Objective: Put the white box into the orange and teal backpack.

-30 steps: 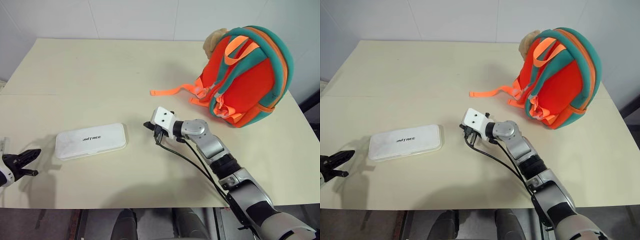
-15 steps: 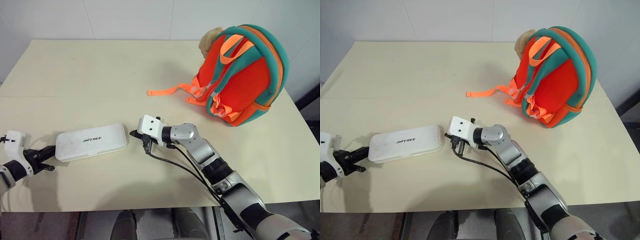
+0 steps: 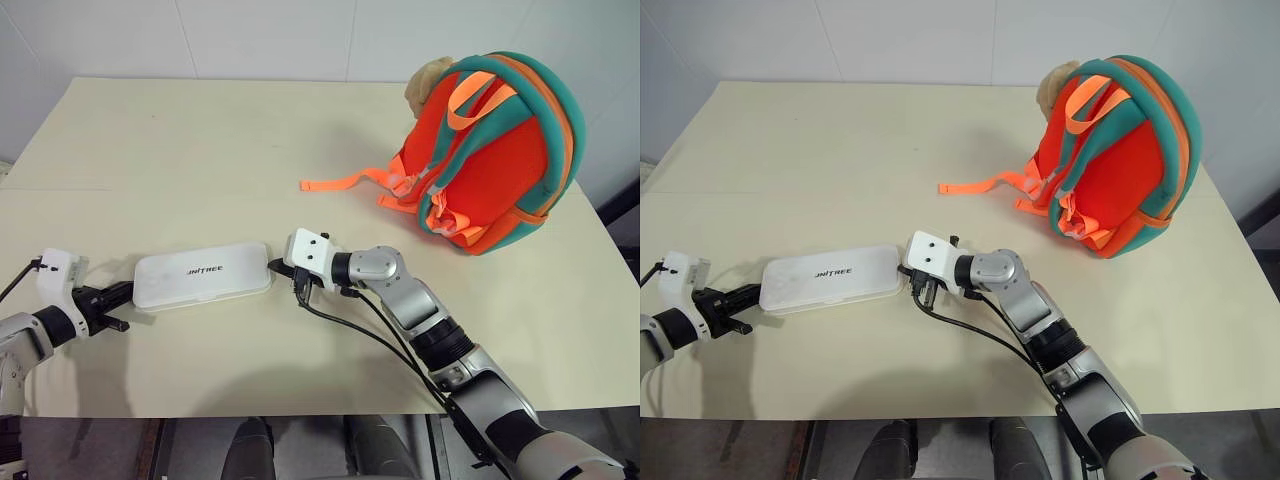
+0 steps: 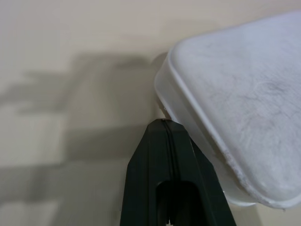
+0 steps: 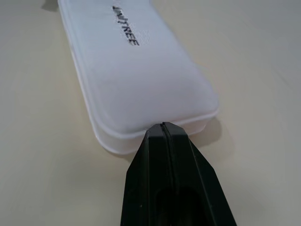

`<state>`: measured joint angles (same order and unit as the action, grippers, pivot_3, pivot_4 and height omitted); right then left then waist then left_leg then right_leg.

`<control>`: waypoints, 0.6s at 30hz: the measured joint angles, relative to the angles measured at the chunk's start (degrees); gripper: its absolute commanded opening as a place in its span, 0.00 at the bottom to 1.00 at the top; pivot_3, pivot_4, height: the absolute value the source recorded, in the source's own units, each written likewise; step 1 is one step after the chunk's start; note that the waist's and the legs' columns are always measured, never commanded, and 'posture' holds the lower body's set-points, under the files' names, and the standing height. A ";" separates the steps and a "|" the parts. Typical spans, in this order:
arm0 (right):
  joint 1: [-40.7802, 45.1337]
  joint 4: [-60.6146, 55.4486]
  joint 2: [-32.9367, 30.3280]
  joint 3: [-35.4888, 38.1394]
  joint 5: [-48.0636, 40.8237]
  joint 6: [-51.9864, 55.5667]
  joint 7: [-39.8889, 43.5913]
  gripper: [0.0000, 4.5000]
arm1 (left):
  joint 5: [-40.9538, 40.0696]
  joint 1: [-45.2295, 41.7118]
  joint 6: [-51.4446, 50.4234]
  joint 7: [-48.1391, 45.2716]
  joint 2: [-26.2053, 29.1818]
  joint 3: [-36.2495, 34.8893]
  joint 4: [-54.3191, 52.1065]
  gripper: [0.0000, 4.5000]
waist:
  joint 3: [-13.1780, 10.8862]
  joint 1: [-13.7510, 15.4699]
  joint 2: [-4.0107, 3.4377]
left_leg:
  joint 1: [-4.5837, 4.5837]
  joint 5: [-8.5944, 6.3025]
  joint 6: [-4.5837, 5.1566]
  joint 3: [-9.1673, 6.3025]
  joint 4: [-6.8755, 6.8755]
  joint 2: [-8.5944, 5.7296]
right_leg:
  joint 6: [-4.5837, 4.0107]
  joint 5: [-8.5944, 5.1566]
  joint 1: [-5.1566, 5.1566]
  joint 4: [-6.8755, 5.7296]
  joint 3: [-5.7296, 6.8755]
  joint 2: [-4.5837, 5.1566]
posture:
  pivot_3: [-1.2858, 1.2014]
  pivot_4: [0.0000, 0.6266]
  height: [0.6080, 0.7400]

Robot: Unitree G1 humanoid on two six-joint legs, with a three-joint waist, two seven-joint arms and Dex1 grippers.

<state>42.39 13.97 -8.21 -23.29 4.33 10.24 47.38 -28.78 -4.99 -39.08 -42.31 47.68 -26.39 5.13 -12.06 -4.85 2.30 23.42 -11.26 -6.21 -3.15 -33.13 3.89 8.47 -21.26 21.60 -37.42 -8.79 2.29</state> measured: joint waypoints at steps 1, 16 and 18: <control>0.14 -0.03 0.18 0.01 0.03 0.13 -0.51 0.00 | -0.03 -0.29 0.03 -0.46 0.00 0.40 -0.04 0.00 | 0.00 -0.01 0.00 | 0.00 0.00 0.00 0.00 0.00 0.00 | 0.00 0.00 0.00 0.00 0.00 0.00 | 0.52 0.24 1.00; 2.43 3.27 1.48 2.87 -0.08 0.38 -6.13 0.00 | 0.16 -1.45 0.48 -1.45 0.01 1.71 0.15 0.00 | 0.00 -0.07 0.00 | 0.01 0.00 0.00 0.00 0.02 0.00 | 0.00 0.00 0.01 0.02 0.00 0.00 | 0.52 0.24 1.00; 2.74 2.50 0.62 4.15 -0.32 1.22 -6.33 0.00 | 0.15 -1.42 0.48 -1.46 0.01 1.70 0.12 0.00 | 0.00 -0.06 0.00 | 0.01 0.00 0.00 0.00 0.04 0.00 | 0.00 0.00 0.01 0.03 0.00 0.00 | 0.52 0.24 1.00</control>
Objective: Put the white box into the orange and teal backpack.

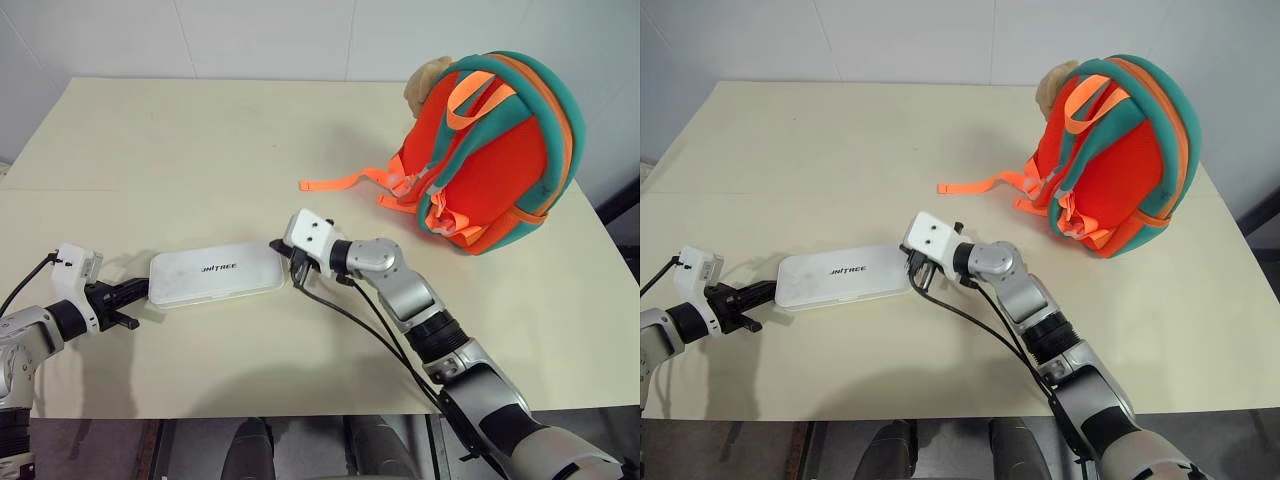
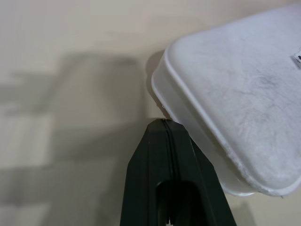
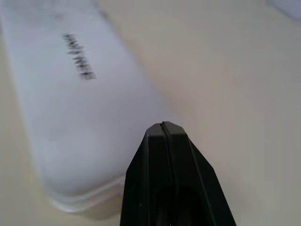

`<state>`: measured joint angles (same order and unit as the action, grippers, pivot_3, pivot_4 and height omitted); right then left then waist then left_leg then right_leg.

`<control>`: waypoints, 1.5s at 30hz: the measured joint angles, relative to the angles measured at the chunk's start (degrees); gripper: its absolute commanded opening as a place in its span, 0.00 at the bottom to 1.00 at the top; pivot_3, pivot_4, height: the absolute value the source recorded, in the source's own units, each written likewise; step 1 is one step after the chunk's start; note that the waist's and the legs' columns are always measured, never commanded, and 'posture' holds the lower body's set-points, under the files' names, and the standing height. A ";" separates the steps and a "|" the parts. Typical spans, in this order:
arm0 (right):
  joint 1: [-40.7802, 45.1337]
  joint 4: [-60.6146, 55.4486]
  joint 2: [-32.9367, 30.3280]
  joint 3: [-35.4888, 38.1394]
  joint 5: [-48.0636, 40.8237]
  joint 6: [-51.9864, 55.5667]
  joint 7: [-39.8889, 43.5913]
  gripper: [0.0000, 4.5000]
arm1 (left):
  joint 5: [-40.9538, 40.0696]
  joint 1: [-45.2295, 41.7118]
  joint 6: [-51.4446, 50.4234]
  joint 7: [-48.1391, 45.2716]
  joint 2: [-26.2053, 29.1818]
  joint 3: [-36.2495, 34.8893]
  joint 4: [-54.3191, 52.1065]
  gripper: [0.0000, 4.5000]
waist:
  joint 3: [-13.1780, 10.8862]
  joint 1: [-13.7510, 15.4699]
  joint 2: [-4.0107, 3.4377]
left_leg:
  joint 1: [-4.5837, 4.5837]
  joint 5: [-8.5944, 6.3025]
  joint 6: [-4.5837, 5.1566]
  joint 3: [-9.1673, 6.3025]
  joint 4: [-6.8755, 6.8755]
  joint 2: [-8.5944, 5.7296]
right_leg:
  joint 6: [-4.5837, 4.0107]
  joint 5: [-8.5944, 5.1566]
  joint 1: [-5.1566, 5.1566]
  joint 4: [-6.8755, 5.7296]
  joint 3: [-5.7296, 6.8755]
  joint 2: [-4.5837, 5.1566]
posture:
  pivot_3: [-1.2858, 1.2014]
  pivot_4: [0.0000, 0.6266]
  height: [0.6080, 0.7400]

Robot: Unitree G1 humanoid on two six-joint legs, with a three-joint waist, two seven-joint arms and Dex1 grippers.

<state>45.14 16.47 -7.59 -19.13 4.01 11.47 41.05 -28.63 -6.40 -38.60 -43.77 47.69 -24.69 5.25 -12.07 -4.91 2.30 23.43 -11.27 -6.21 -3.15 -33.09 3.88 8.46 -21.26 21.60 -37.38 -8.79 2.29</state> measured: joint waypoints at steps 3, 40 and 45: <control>-0.10 -1.52 -1.26 1.01 -0.03 1.29 0.02 0.00 | 0.00 0.07 0.00 0.01 0.00 -0.01 -0.02 0.00 | 0.00 0.00 0.00 | 0.00 0.00 0.00 0.00 0.02 0.00 | 0.00 0.00 0.01 0.01 0.00 0.00 | 0.52 0.24 1.00; -4.21 -10.12 -13.07 -3.40 -1.49 5.04 19.95 0.00 | -0.71 0.79 -5.18 -0.62 -0.19 2.82 -10.28 0.00 | -0.02 0.05 0.00 | 0.01 -0.02 -0.01 0.01 0.03 0.00 | 0.00 -0.01 -0.01 0.11 -0.02 0.00 | 0.52 0.24 1.00; -6.04 -13.55 -16.66 -3.02 -1.83 6.45 21.98 0.00 | -0.94 1.61 -8.13 -0.60 -0.87 4.34 -15.04 0.00 | -0.01 0.27 0.00 | 0.03 -0.08 0.03 0.02 0.04 0.00 | 0.01 0.00 -0.11 0.33 -0.02 0.02 | 0.52 0.24 1.00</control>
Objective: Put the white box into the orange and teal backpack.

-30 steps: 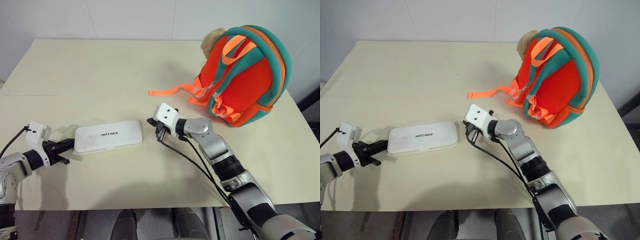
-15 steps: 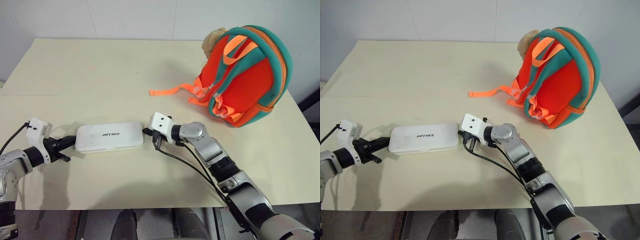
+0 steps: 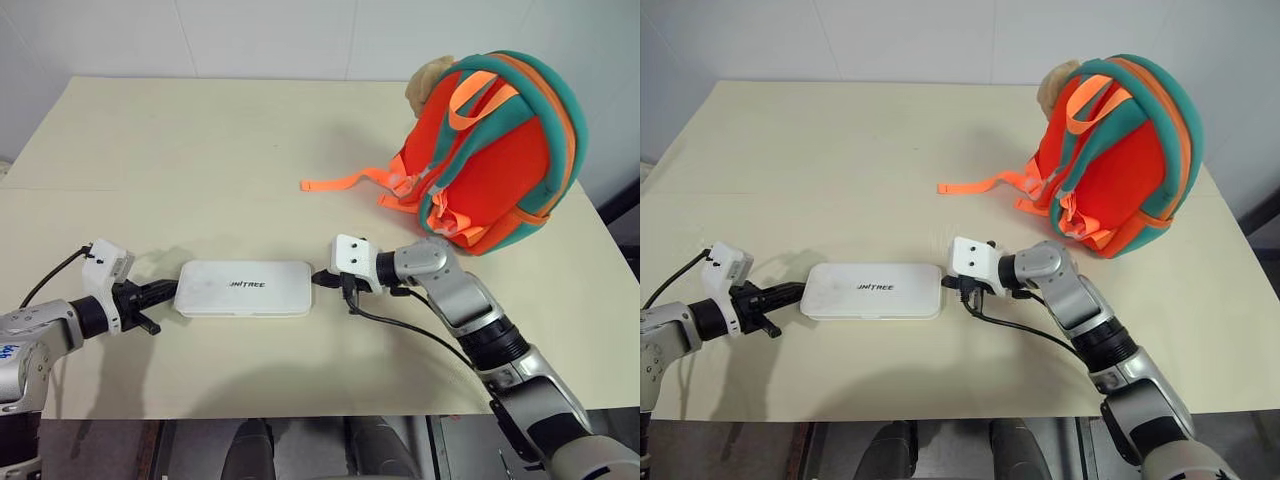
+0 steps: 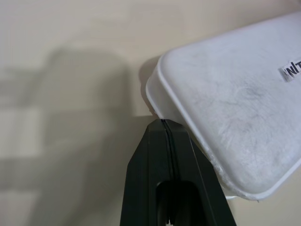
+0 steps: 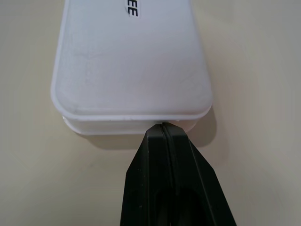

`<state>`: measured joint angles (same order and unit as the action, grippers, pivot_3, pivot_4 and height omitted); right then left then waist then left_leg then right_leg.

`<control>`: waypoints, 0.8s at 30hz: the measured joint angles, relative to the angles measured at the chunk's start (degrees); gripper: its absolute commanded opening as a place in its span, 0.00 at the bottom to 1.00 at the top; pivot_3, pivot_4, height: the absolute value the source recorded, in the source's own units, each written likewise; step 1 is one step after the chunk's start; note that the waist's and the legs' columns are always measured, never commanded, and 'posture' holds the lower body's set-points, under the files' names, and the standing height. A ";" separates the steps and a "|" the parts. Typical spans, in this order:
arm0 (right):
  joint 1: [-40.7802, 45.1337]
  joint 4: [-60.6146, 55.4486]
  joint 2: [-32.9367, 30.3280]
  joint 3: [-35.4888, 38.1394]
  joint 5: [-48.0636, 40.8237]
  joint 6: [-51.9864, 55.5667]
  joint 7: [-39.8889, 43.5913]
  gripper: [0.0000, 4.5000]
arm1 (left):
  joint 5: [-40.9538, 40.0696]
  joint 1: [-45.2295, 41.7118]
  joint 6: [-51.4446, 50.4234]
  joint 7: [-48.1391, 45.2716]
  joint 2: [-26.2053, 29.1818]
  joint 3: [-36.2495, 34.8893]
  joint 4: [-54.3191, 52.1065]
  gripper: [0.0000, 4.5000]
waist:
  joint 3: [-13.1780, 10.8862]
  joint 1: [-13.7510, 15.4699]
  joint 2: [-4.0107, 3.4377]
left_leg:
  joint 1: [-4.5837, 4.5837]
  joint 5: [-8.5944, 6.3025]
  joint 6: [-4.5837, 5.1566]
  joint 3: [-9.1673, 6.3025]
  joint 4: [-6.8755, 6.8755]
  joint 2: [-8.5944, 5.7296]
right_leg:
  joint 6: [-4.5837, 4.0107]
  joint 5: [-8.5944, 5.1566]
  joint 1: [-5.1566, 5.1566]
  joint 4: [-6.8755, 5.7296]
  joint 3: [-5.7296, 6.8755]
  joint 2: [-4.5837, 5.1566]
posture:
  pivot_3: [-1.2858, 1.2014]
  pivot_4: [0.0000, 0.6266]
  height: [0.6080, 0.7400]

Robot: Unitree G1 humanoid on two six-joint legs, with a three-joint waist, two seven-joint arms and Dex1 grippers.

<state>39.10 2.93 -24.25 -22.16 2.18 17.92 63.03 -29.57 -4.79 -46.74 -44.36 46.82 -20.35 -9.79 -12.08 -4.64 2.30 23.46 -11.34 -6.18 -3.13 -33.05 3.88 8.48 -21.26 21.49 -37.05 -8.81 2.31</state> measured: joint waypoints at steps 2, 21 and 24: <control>-0.64 -0.64 -1.56 0.01 0.02 0.89 0.60 0.00 | -0.15 0.12 -0.95 0.01 -0.85 0.52 -1.72 0.00 | 0.00 0.32 0.00 | 0.01 -0.02 0.01 0.00 0.00 -0.01 | 0.00 0.00 -0.02 0.06 0.01 0.01 | 0.52 0.24 1.00; -6.75 -11.50 -10.59 3.50 -2.16 10.13 4.47 0.00 | -0.89 1.90 -6.91 -0.10 -1.87 5.05 -12.49 0.00 | 0.00 1.55 0.00 | -0.01 -0.06 0.05 0.01 -0.05 -0.03 | 0.01 0.01 -0.09 0.18 -0.02 0.02 | 0.52 0.24 1.00; -6.84 -11.82 -10.87 3.75 -2.46 11.23 4.93 0.00 | -0.87 1.41 -6.97 -0.11 -1.85 5.55 -12.48 0.00 | 0.00 1.58 0.00 | -0.01 -0.06 0.05 0.01 -0.08 -0.03 | 0.01 0.01 -0.09 0.18 -0.01 0.02 | 0.52 0.24 1.00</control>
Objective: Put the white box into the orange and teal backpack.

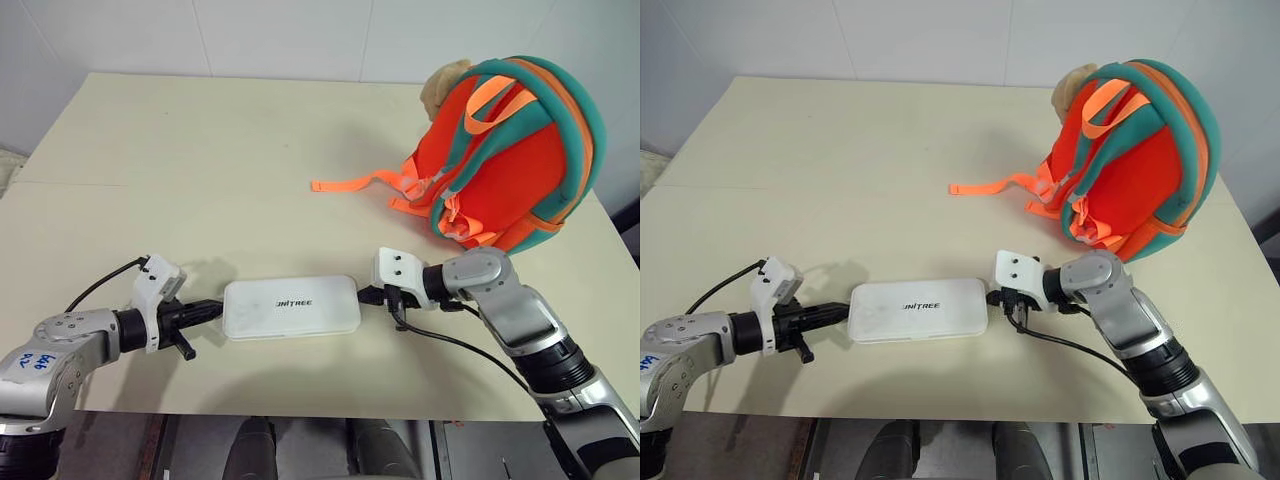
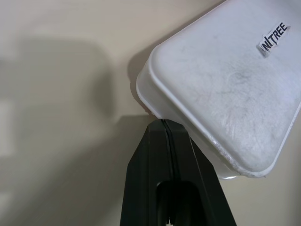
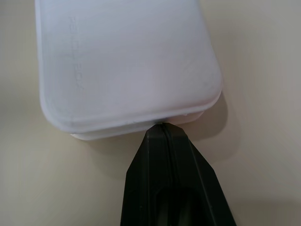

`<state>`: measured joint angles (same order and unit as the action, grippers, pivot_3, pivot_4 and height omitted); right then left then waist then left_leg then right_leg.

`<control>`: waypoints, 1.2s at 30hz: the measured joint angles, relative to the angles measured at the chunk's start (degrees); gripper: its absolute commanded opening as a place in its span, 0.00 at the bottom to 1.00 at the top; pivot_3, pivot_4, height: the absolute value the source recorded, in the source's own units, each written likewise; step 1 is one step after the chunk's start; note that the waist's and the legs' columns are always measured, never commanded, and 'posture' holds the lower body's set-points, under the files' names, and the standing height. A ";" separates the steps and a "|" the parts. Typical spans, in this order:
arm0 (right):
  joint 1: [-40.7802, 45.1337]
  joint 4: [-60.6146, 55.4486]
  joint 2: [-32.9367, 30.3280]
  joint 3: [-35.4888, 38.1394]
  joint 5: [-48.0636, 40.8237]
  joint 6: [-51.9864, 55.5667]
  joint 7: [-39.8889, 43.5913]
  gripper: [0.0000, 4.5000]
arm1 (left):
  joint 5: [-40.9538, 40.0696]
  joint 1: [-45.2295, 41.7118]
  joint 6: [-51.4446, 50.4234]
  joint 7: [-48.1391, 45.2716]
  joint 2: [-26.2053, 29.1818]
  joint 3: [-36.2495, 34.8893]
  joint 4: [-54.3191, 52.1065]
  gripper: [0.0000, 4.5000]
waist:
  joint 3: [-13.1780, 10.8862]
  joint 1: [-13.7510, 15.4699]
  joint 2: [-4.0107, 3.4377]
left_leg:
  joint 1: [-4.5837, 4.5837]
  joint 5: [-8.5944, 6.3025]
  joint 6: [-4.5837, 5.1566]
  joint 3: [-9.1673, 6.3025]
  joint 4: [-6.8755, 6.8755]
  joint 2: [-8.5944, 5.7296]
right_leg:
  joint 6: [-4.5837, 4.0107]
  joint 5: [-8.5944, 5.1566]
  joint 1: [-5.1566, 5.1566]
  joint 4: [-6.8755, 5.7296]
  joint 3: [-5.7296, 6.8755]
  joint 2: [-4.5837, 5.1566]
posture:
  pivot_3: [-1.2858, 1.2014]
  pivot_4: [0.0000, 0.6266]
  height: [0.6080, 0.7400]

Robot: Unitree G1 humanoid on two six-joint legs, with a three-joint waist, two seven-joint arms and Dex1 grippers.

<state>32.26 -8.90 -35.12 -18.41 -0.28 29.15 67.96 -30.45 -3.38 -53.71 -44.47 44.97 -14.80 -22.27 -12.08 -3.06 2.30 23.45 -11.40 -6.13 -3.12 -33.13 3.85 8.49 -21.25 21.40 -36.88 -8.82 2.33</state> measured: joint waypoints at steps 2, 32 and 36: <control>0.00 0.00 -0.23 0.08 0.00 0.04 0.06 0.00 | 0.00 -0.27 -0.04 0.00 0.00 0.35 0.00 0.00 | 0.00 0.02 0.00 | 0.00 0.00 0.00 0.00 -0.02 0.00 | 0.01 0.00 -0.01 0.00 0.00 0.00 | 0.52 0.24 1.00; 3.04 9.12 -4.13 2.87 -1.83 -10.07 0.29 1.00 | -3.32 1.83 0.89 -5.69 7.85 -7.90 4.51 0.99 | -0.07 -0.35 -0.03 | 0.09 -0.02 0.02 0.03 0.03 0.00 | 0.00 0.00 0.12 0.02 -0.02 0.00 | 0.52 0.24 1.00; 3.39 9.48 -4.86 3.11 -1.85 -10.51 0.05 1.00 | -3.71 2.23 1.25 -6.14 8.26 -9.76 5.15 0.99 | -0.08 -0.30 -0.04 | 0.10 -0.02 0.02 0.03 0.03 0.00 | 0.00 0.00 0.12 0.03 -0.02 0.00 | 0.52 0.24 1.00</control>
<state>35.65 0.59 -39.98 -15.30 -2.13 18.64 68.00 -34.16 -1.15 -52.46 -50.61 53.23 -24.56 -17.12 -12.16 -3.36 2.26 23.55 -11.42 -6.10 -3.09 -33.10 3.85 8.49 -21.25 21.52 -36.85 -8.84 2.34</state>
